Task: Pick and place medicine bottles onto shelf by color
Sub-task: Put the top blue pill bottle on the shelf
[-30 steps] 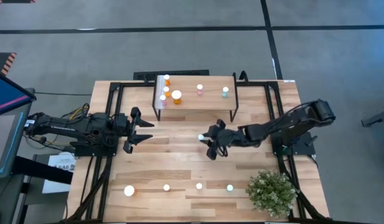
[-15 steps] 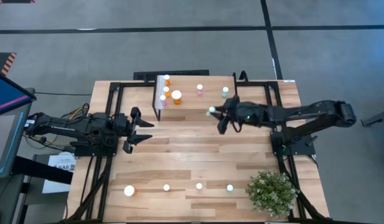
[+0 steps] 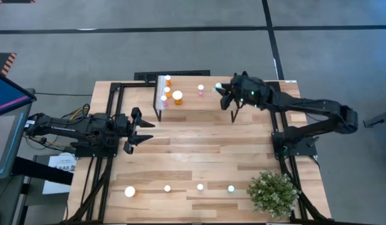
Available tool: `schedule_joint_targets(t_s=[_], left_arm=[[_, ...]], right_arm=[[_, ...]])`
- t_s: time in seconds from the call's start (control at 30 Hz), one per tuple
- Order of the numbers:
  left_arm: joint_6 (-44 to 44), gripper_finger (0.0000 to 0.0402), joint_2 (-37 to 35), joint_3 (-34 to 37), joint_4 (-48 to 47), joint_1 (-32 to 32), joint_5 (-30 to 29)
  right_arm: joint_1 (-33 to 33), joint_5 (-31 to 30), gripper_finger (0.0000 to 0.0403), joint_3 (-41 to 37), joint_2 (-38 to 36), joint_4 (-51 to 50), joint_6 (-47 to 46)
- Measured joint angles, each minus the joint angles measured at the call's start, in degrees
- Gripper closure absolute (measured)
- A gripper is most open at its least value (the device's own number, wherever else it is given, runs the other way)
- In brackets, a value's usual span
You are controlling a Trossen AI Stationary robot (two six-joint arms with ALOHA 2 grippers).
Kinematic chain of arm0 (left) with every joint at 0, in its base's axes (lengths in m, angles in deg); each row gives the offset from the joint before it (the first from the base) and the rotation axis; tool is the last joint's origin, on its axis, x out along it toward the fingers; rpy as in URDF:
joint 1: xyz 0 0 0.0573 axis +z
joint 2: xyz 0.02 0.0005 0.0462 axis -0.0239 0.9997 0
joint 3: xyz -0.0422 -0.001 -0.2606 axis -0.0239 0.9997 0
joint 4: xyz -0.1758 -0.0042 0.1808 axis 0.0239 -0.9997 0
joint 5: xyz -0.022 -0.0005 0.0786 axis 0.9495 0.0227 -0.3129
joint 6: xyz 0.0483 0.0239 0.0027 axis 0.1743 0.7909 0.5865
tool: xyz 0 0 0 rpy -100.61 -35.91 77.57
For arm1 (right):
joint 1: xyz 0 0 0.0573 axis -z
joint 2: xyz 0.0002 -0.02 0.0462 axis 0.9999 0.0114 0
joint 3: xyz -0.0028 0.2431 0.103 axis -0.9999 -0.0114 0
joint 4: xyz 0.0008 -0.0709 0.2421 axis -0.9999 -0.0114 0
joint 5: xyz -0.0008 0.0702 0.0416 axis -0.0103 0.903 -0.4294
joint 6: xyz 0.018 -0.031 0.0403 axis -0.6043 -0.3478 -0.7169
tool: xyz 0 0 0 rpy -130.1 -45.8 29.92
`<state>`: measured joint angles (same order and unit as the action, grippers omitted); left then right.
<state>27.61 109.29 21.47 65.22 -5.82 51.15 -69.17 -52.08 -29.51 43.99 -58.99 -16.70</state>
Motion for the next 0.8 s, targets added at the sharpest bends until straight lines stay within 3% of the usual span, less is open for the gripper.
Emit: schedule_joint_targets(t_s=[0.3, 0.8], left_arm=[[-0.02, 0.0200, 0.01, 0.00, -0.16, 0.00, 0.02], [0.00, 0.0200, 0.02, 0.00, -0.33, 0.00, 0.02]], right_arm=[[8.16, 1.09, 0.0266, 7.85, 3.35, -11.39, 2.99], [15.55, 3.61, 0.0266, 8.07, 3.66, -20.51, 5.67]])
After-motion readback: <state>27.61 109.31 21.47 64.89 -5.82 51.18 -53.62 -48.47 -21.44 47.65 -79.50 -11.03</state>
